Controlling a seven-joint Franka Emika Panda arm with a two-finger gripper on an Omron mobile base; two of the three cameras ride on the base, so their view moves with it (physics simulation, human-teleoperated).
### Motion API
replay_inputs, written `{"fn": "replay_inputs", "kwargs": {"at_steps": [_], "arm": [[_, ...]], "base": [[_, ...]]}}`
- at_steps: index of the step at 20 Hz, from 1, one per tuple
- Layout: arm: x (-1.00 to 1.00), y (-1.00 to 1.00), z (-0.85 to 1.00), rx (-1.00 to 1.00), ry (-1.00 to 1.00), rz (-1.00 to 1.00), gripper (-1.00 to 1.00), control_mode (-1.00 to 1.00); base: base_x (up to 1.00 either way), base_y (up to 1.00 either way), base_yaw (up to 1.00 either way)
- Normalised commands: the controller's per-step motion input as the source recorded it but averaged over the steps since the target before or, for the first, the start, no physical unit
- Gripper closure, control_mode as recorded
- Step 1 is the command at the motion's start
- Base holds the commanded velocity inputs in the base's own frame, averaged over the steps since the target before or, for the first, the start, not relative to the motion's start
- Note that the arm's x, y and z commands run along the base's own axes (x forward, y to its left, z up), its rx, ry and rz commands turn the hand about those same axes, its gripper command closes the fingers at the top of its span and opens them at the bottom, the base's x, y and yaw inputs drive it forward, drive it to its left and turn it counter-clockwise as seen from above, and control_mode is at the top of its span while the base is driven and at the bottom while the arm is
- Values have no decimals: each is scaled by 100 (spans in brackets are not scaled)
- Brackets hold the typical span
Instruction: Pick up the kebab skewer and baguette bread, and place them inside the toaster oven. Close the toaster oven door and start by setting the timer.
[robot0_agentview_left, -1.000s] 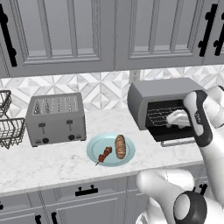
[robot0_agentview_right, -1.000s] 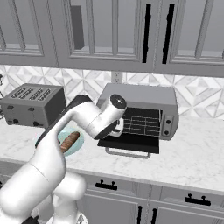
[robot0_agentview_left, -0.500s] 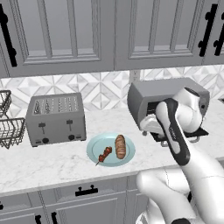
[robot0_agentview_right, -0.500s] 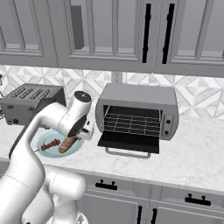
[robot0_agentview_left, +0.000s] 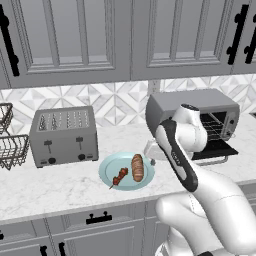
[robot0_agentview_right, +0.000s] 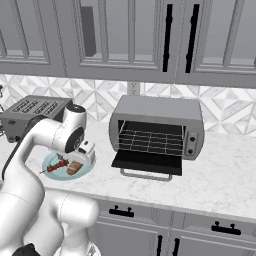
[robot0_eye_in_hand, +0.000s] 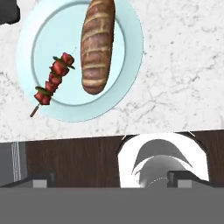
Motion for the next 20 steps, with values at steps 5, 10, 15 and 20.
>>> {"fn": "replay_inputs", "kwargs": {"at_steps": [5,10,15,20], "arm": [[6,25,-29,-2,10,-5,-100,-100],[33,51,-44,-5,9,0,-100,-100],[40,6,-38,-12,10,0,-100,-100],[43,15,-34,-7,7,0,-100,-100]], "base": [[0,0,0],[0,0,0],[0,0,0],[0,0,0]]}}
